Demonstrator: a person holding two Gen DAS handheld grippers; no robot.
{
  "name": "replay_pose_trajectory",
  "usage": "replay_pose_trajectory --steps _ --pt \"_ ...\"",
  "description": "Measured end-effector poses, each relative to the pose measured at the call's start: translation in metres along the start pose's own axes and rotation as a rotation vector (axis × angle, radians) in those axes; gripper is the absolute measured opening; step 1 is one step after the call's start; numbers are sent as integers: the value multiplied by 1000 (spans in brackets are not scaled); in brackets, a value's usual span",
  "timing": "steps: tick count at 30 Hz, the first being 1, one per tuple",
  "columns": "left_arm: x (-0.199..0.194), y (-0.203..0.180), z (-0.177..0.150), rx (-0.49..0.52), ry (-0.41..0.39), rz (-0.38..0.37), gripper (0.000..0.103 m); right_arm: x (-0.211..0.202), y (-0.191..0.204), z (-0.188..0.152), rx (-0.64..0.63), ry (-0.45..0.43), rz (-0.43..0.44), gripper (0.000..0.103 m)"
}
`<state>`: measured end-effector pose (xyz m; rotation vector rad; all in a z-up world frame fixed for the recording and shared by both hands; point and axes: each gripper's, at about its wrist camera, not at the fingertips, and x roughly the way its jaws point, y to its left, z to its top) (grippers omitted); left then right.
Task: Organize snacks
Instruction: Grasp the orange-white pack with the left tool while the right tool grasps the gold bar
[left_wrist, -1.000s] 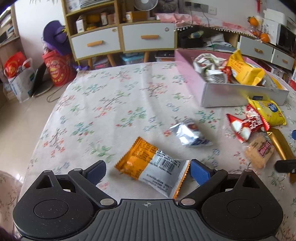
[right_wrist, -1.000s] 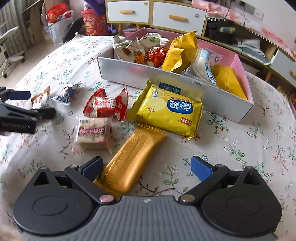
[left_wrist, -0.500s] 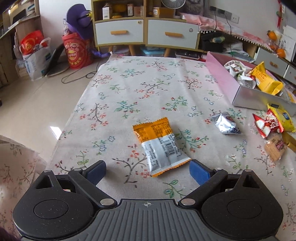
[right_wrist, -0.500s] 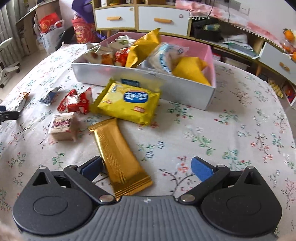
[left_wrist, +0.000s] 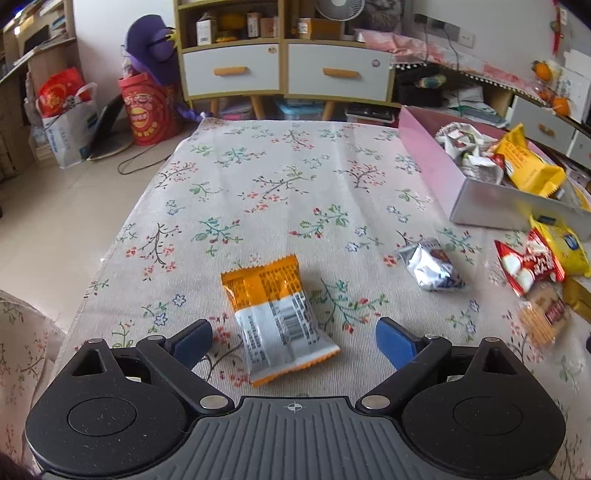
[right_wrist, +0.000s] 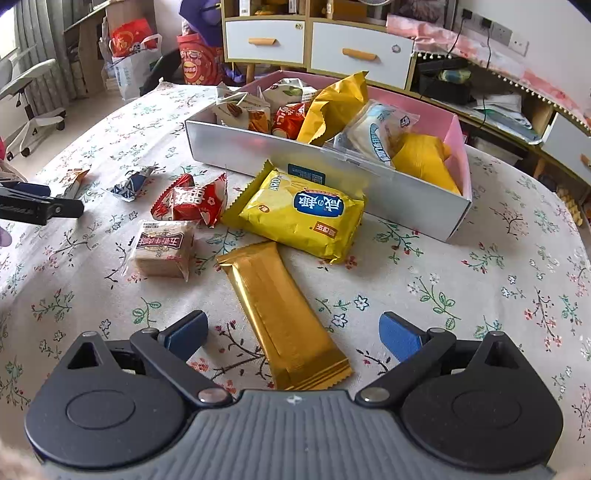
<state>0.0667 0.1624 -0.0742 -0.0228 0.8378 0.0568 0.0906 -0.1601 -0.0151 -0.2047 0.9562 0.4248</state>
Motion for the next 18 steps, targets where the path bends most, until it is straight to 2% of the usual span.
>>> replay_pose_trajectory --steps 3,5,7,10,13,16,17,18 --pt "0 -1 1 -9 -6 13 87 0 -1 0 5 -4 8 95" --pt "-2 -1 2 -18 -11 17 77 0 -1 0 5 -8 14 94" --pt "-3 0 3 -28 -14 21 62 0 1 0 0 -13 20 89" --pt "-5 -1 4 -33 -14 28 46 -2 4 1 -11 -22 32 79" --pt "-6 -3 5 -31 -10 30 39 -4 7 2 -18 -21 51 65" --pt "-6 -8 6 -33 -1 41 37 -6 12 4 -42 -20 65 41" --pt "-6 -9 7 -39 7 41 37 -7 15 5 -56 -16 69 29" --pt "-7 -11 9 -47 15 33 37 -8 18 7 -67 -10 67 28"
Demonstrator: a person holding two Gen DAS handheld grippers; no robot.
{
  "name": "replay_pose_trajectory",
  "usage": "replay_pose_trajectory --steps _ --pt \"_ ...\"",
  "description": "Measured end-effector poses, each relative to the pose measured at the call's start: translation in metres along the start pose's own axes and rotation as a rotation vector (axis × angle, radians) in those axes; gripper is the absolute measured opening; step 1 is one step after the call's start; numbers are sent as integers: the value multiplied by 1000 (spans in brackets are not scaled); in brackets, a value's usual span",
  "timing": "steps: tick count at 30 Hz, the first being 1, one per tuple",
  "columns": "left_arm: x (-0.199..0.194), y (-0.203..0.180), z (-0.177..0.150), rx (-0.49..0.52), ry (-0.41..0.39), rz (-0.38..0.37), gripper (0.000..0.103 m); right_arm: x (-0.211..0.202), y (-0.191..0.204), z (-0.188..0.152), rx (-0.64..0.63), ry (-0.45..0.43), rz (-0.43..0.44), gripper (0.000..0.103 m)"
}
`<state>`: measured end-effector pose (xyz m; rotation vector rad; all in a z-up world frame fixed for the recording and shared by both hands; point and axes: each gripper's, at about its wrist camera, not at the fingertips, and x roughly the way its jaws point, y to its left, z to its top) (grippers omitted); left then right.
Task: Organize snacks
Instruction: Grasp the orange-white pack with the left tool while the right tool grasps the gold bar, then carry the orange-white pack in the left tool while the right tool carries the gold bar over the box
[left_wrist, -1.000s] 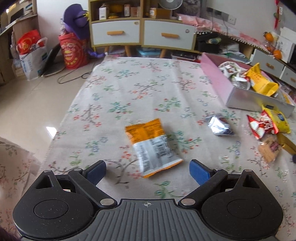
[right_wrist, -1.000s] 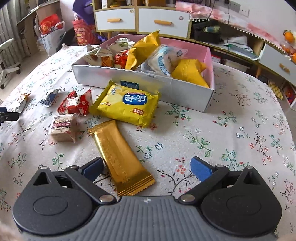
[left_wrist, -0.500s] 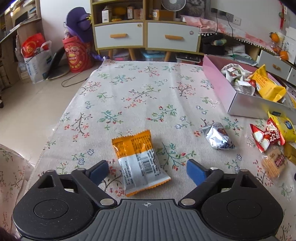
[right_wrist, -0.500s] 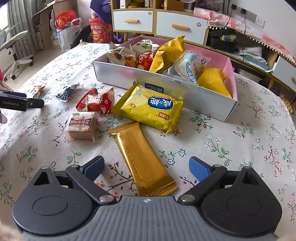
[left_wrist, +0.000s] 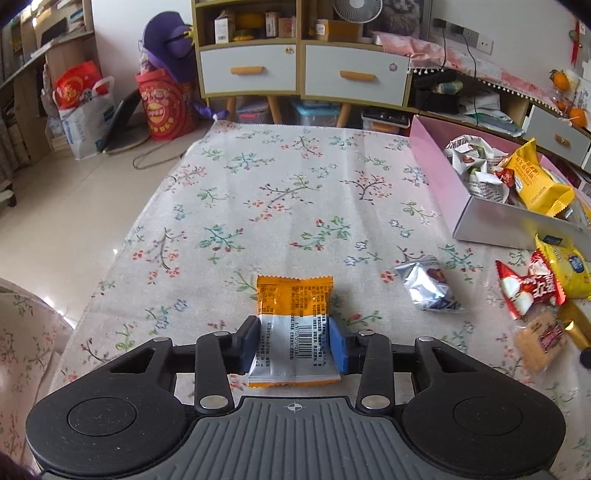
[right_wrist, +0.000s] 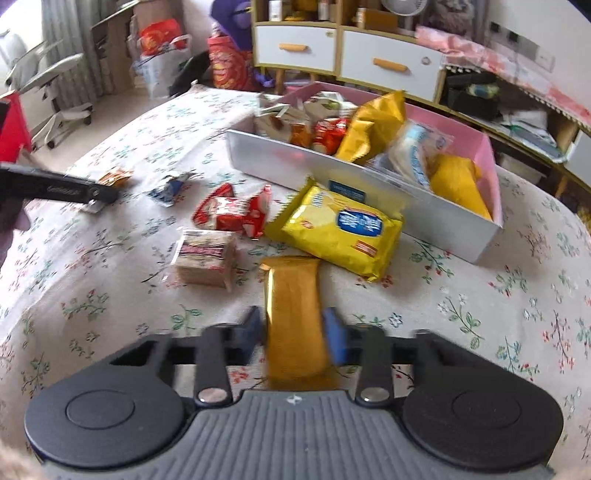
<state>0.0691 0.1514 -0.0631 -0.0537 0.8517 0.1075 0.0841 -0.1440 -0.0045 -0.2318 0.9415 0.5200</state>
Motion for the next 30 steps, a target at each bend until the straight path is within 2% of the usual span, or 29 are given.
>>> replay_pose_trajectory --steps 11,20,30 --pt "-14 -22 8 -7 4 -73 37 -11 -2 6 35 -8 -6 27" --pt "-31 -34 18 -44 -33 -132 37 -31 -5 21 75 -82 -10 27" --pt "-31 -67 37 -99 -67 -217 37 -35 -28 42 204 -166 -23 27"
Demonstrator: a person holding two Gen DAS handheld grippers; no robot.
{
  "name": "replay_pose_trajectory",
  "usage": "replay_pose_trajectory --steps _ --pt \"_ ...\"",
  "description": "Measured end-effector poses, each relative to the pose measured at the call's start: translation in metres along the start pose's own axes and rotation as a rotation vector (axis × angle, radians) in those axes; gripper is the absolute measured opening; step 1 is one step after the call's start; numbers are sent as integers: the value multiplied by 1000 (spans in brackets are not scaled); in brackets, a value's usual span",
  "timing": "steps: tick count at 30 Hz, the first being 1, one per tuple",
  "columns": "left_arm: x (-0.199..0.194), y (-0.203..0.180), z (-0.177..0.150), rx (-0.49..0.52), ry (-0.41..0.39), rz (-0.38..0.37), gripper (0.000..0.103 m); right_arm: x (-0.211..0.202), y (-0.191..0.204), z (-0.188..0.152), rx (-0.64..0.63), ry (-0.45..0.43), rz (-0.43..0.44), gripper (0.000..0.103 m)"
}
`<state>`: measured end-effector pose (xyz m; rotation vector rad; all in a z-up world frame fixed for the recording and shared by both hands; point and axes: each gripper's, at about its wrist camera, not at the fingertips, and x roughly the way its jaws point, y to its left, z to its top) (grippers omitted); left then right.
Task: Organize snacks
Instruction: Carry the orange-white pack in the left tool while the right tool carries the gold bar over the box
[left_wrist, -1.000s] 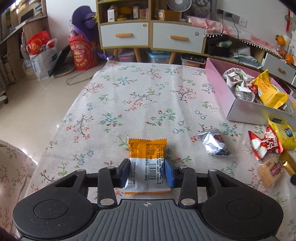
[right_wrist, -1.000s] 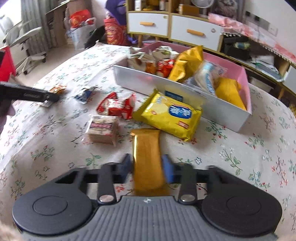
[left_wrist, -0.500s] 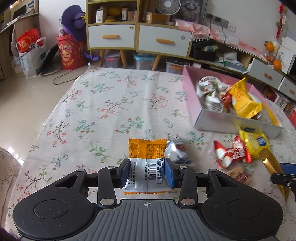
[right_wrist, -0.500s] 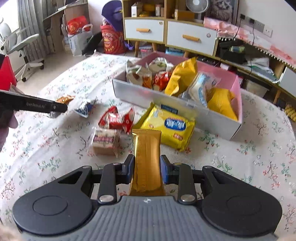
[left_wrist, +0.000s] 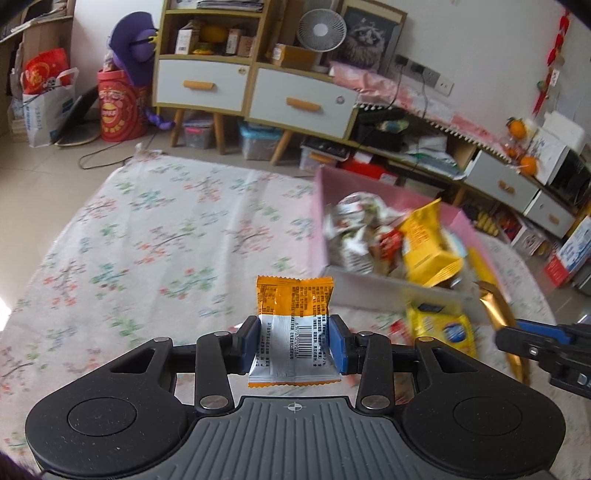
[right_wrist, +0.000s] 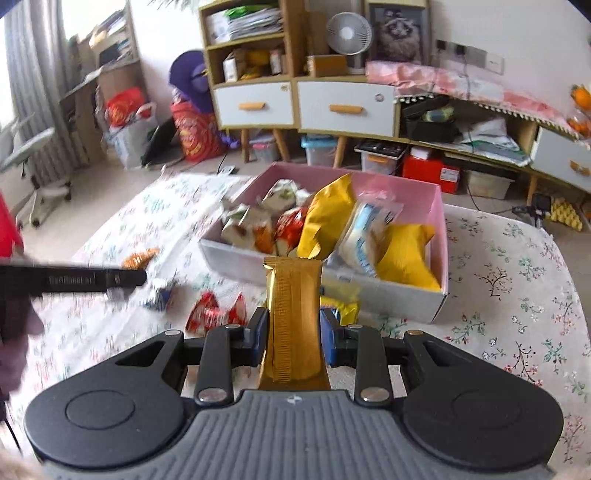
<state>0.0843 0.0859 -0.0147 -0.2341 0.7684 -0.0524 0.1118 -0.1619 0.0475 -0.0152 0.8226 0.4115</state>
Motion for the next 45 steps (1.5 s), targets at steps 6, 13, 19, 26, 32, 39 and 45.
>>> replay_pose_trajectory --steps 6,13,19,26,32,39,45 --pt "12 -27 11 -10 -35 -62 37 11 -22 14 133 -46 -9 27" --pt "43 -59 31 81 -45 -75 37 26 -60 31 276 -91 -35 27" --pt "78 -79 54 164 -29 -88 37 45 -87 45 346 -118 -52 27" --pt "118 -89 74 188 0 -90 37 76 -102 51 346 -85 -61 27" --pt "138 -90 89 185 -4 -93 37 91 -110 64 347 -79 -60 27" --pt "156 -97 103 180 -5 -112 37 100 -114 76 336 -78 -75 27" --pt "163 -105 107 214 14 -138 39 104 -115 72 342 -62 -82 28"
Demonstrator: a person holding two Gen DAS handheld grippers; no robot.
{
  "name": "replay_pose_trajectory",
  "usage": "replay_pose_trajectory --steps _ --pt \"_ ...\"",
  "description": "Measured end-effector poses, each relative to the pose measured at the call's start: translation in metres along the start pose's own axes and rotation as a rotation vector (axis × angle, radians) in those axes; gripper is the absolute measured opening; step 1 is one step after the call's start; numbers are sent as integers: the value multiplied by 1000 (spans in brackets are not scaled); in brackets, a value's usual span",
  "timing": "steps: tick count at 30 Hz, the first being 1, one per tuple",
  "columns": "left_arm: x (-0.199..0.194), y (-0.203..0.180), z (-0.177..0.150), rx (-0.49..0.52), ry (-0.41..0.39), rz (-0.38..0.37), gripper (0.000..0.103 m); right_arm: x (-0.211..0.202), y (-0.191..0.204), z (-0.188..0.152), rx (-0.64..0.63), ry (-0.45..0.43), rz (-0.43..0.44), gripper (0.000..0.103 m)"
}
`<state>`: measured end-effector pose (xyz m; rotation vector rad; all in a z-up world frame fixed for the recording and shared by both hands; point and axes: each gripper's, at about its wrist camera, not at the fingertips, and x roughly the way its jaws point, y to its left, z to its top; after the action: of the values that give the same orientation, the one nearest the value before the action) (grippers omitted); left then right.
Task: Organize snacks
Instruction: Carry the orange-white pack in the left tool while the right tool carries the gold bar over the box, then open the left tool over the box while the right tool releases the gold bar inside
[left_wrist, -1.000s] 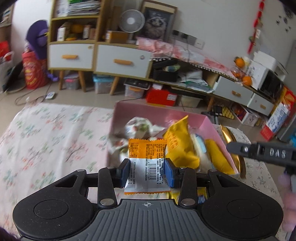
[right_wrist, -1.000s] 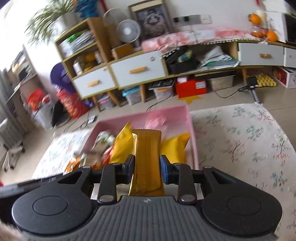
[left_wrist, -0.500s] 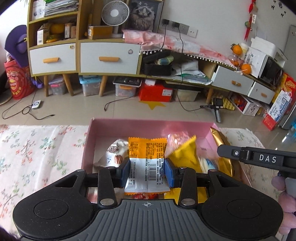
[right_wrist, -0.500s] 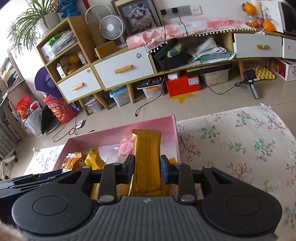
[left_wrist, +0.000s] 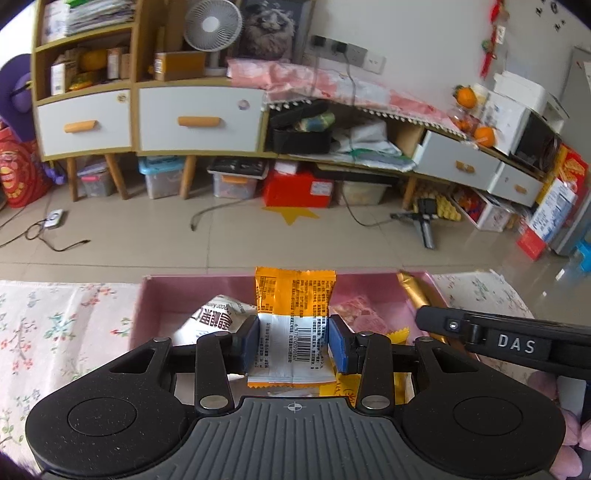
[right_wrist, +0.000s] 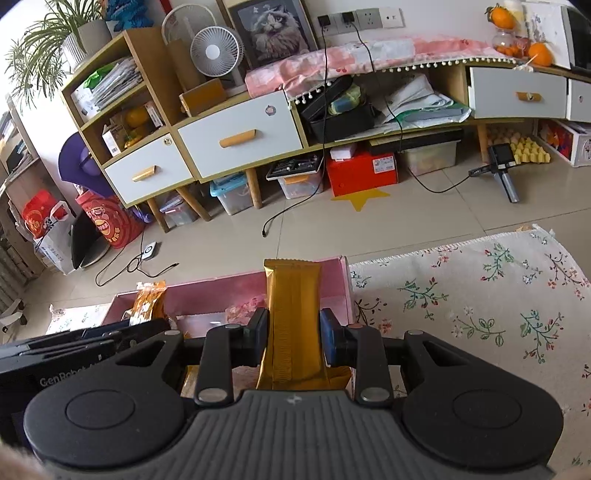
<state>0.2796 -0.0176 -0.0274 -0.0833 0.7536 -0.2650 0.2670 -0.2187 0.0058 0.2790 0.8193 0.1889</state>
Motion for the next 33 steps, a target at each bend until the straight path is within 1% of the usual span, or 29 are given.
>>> replay_pose_trajectory --steps 1,2,3,4,5,6,8,11,15,17,18,20,22,24,28,30,33 --pt "1 -1 1 5 4 0 40 -1 0 -1 1 2 0 28" --pt "1 -3 1 11 7 4 42 -1 -1 0 7 3 2 32" --pt "1 -4 0 15 4 8 46 -1 -1 1 15 3 1 34" --pt "0 -5 0 16 -2 9 54 -2 -1 3 23 1 5 35" --pt "-1 -5 -2 13 -8 9 58 -3 -2 3 29 -2 8 37" --pt "-3 -5 -3 6 -14 13 65 -4 -2 4 34 -5 10 41" --pt "-6 -5 -4 -7 -21 9 67 -7 -3 5 38 -10 5 45" --pt "-11 -4 -6 -19 -20 11 73 -12 -3 5 34 -9 9 52" --pt "-24 -6 -10 -12 -30 17 80 -21 -1 3 6 -16 7 63" --pt "-33 -8 -12 -6 -40 21 83 -26 1 1 -2 -16 4 65" --pt "-37 -9 -13 -3 -37 19 87 -28 1 1 -5 -15 5 68" --pt "-46 -12 -17 5 -39 22 88 -33 3 0 -10 -15 8 73" --pt "-55 -15 -22 25 -40 27 90 -40 5 -3 -18 -16 3 76" --pt "-65 -17 -27 39 -35 37 93 -47 7 -6 -24 -16 4 81" --pt "-85 -19 -40 45 -36 41 96 -62 11 -13 -38 -15 4 88" --pt "-94 -20 -48 47 -31 54 97 -69 12 -17 -52 -16 0 91" --pt "-105 -21 -59 45 -14 80 97 -78 13 -24 -60 -14 -13 94"
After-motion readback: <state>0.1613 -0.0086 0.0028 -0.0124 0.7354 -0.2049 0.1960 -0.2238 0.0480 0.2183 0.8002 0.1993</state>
